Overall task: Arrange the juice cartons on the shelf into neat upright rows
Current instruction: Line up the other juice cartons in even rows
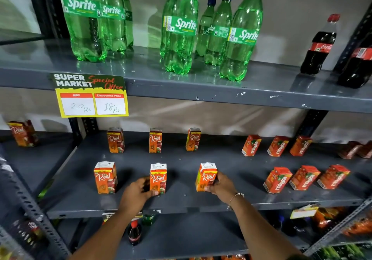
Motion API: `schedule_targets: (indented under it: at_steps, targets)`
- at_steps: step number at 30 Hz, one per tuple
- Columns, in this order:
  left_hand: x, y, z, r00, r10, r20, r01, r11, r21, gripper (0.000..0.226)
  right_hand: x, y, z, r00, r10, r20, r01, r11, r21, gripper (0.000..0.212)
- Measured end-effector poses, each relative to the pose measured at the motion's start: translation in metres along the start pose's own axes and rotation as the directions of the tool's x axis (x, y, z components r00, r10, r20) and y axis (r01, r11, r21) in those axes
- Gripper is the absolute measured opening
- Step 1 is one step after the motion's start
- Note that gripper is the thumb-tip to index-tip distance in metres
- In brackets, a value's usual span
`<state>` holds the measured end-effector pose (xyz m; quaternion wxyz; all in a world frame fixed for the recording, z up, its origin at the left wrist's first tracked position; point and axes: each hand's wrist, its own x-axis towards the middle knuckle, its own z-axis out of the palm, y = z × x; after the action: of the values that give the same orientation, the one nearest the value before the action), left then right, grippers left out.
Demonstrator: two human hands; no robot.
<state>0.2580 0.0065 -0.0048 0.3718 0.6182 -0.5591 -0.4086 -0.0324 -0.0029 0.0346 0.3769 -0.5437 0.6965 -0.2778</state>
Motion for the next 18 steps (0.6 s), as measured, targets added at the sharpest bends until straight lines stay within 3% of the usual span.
schedule_targets:
  at_steps: [4, 8, 11, 13, 14, 16, 18]
  targets:
    - [0.001, -0.001, 0.001, 1.000, 0.007, -0.013, -0.006, 1.000, 0.030, 0.053, -0.001, 0.001, 0.000, 1.000, -0.006, 0.004, 0.006, 1.000, 0.002, 0.058]
    - [-0.006, 0.010, 0.000, 1.000, 0.002, -0.013, -0.002, 0.999, 0.040, 0.060, -0.012, -0.006, -0.005, 1.000, 0.007, 0.009, -0.008, 0.999, 0.033, 0.079]
    - [-0.022, 0.011, -0.005, 0.997, 0.048, -0.065, -0.043, 0.997, 0.067, 0.061, -0.042, -0.024, -0.006, 0.940, -0.069, -0.335, 0.104, 0.991, 0.086, 0.070]
    - [-0.038, 0.003, -0.012, 0.989, 0.081, -0.123, -0.078, 0.997, 0.023, 0.045, -0.070, -0.037, -0.001, 0.791, -0.256, -0.556, 0.308, 0.952, -0.001, 0.044]
    - [-0.046, -0.002, -0.018, 0.983, 0.092, -0.160, -0.092, 0.996, 0.003, 0.042, -0.081, -0.044, 0.005, 0.742, -0.351, -0.572, 0.379, 0.923, -0.075, 0.036]
    - [-0.060, -0.013, -0.035, 0.971, 0.075, -0.228, -0.084, 0.996, -0.027, 0.043, -0.090, -0.052, 0.021, 0.758, -0.491, -0.429, 0.452, 0.870, -0.197, 0.023]
    - [-0.071, -0.015, -0.052, 0.949, 0.044, -0.312, -0.064, 0.996, -0.054, 0.035, -0.081, -0.054, 0.041, 0.846, -0.501, -0.181, 0.462, 0.859, -0.219, 0.022]
